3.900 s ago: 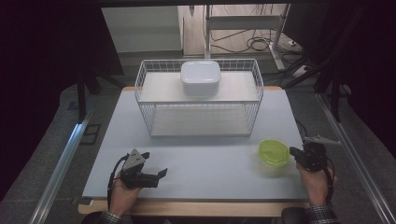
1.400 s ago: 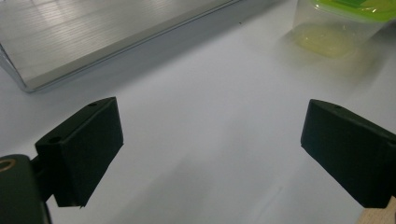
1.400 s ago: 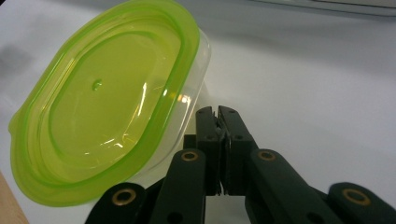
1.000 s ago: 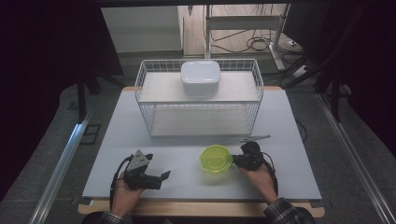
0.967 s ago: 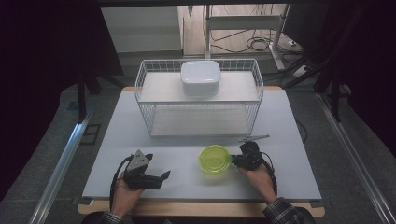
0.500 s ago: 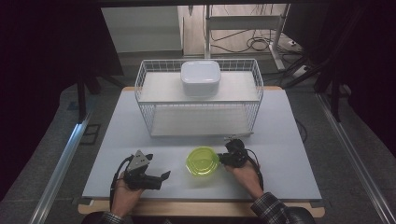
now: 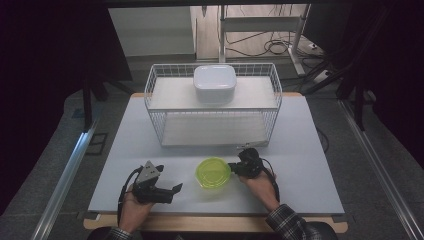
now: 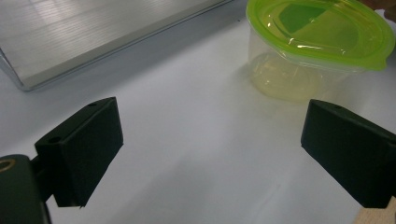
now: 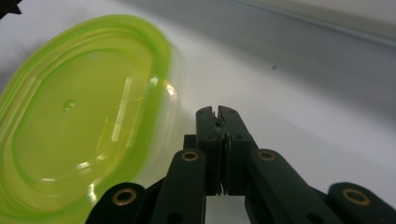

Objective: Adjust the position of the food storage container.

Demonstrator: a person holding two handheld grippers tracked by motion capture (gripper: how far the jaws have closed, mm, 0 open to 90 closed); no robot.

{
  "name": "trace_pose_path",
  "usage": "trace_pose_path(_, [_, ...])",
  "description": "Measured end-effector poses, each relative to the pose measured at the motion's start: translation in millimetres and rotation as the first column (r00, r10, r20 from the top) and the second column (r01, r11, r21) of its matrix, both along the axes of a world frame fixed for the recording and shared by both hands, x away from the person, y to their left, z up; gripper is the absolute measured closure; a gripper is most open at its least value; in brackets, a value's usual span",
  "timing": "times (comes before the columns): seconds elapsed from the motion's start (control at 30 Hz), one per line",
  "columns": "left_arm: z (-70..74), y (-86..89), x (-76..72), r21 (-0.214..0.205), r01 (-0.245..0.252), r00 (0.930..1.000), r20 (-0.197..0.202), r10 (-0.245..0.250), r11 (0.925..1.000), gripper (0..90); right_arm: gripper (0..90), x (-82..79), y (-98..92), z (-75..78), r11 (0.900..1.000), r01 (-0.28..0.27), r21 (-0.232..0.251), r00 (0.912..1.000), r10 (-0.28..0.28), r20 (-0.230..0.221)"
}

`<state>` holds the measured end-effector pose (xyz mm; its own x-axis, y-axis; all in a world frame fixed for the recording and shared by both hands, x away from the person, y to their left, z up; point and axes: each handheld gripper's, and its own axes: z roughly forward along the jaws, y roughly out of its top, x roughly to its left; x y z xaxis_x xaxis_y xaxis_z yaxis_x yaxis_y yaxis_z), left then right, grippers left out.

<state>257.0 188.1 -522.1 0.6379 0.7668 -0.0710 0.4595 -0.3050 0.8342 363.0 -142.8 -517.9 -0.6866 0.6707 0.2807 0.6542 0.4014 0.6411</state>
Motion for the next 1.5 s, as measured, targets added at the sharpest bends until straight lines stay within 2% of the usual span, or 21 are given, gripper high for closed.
trace_pose_path(0.13, [1.0, 1.6, -0.7, -0.002, -0.004, 1.0000, -0.007, 0.004, 1.0000, 5.4, 85.9, -1.0, -7.3, 6.1, 0.9998, 0.009, -0.016, 0.9992, -0.009, 0.038])
trace_pose_path(0.27, [2.2, 3.4, -0.8, -0.006, -0.009, 0.9997, -0.024, 0.009, 0.9999, 5.8, 79.5, -4.9, -17.2, 15.4, 0.9992, 0.020, -0.036, 0.9940, -0.016, 0.109])
trace_pose_path(0.53, [4.0, 1.5, -3.9, 0.046, -0.004, 0.9998, -0.021, 0.005, 0.9990, 5.6, 63.3, -16.5, -37.6, 32.2, 0.9987, 0.018, -0.047, 0.9796, -0.009, 0.201])
trace_pose_path(0.73, [4.3, 2.1, -8.8, 0.088, -0.008, 0.9999, -0.014, 0.009, 0.9961, 5.1, 48.2, -24.8, -44.1, 37.2, 0.9984, 0.020, -0.054, 0.9690, -0.006, 0.247])
trace_pose_path(0.97, [2.3, 7.8, -13.3, 0.094, -0.023, 0.9997, -0.001, 0.024, 0.9953, 4.5, 39.1, -34.0, -45.0, 38.6, 0.9978, 0.010, -0.066, 0.9627, 0.008, 0.270])
trace_pose_path(1.23, [-1.9, 9.6, -17.0, 0.112, -0.018, 0.9997, 0.017, 0.016, 0.9935, 3.1, 25.5, -41.6, -53.1, 34.4, 0.9982, 0.009, -0.059, 0.9613, 0.007, 0.275])
trace_pose_path(1.5, [-2.1, 9.8, -17.2, 0.111, -0.015, 0.9997, 0.019, 0.013, 0.9937, 3.2, 18.5, -40.9, -54.1, 28.0, 0.9972, 0.016, -0.073, 0.9660, 0.003, 0.259])
